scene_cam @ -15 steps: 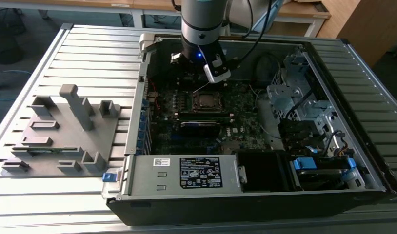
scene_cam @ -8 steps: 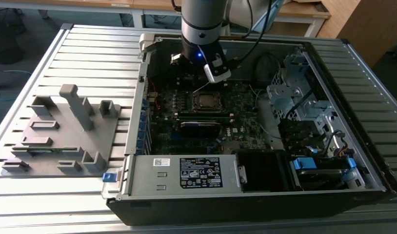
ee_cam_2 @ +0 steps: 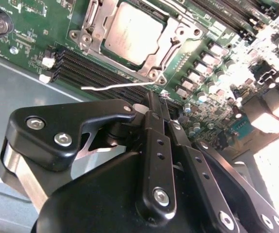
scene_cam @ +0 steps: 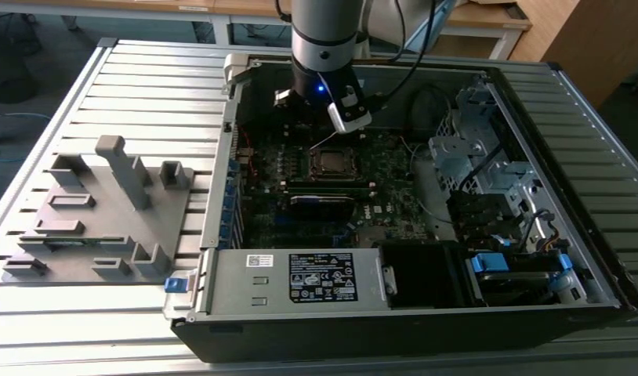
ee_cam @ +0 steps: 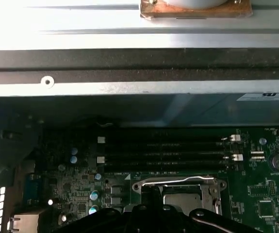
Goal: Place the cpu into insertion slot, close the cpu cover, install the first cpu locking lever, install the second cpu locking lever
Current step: 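Install the first cpu locking lever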
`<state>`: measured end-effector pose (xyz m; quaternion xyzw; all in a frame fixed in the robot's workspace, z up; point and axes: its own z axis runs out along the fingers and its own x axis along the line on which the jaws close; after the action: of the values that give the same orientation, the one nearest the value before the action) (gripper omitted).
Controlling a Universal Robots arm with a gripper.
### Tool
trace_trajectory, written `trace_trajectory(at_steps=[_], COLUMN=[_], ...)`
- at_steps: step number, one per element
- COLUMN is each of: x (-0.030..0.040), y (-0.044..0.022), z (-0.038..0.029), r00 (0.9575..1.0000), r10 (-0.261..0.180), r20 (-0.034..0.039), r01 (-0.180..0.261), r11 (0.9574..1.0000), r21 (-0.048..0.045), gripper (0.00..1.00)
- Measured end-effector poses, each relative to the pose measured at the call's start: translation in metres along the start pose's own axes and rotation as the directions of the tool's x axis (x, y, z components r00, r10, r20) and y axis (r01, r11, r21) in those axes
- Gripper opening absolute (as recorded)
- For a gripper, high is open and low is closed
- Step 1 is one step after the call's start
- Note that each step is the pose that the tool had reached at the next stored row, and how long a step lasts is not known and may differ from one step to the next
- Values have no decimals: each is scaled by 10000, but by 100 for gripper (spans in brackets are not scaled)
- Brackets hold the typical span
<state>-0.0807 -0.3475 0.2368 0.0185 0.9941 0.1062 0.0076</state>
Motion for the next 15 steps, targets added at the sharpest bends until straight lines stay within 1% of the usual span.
trace_trajectory(at_steps=[8,15], x=[-40,-57], y=[3,4], z=[16,18], r00=[10000,10000], r10=[0,0], r20=[0,1], r01=[0,0], r11=[10000,10000], r21=[3,4], gripper=[10,10])
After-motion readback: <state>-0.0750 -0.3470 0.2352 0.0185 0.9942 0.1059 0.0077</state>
